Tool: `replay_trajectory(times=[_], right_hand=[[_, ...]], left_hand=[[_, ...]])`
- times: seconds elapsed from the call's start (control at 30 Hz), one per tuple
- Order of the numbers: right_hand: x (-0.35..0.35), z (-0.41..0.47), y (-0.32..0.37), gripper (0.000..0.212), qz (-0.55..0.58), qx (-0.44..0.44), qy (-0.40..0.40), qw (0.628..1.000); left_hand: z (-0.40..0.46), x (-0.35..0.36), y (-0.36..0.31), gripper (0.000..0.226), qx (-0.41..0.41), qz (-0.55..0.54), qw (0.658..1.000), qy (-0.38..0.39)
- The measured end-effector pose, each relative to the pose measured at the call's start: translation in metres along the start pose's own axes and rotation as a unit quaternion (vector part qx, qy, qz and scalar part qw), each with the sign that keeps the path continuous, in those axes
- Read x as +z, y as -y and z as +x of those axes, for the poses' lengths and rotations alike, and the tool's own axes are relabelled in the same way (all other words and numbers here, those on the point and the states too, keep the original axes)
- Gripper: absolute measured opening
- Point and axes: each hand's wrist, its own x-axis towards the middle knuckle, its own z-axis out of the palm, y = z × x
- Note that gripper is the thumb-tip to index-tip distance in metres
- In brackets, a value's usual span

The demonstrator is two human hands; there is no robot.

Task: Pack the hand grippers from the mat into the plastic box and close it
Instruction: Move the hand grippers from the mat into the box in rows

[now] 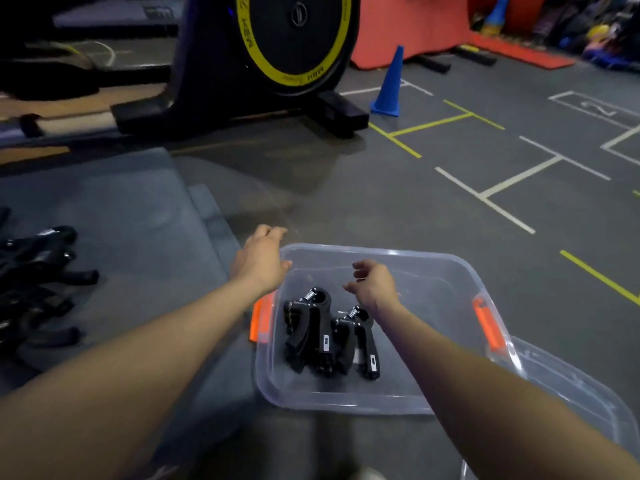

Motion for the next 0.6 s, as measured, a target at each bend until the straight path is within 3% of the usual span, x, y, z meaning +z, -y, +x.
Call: replay_trajectory(times=[0.3, 0.6], right_hand=[[0.082, -0.047, 0.126, 0.052, -0.061, -0.138, 0.091, 0.984], [0.226, -0.094, 0.17, 0.039, -0.048, -0.148, 0.21, 0.965]], left_hand=[[-0.06, -0.086, 0.103, 0.05, -0.129, 0.009, 0.99, -0.051], [-0.136, -0.131, 0.216, 0.045, -0.24, 0.004, 0.968, -0.065]])
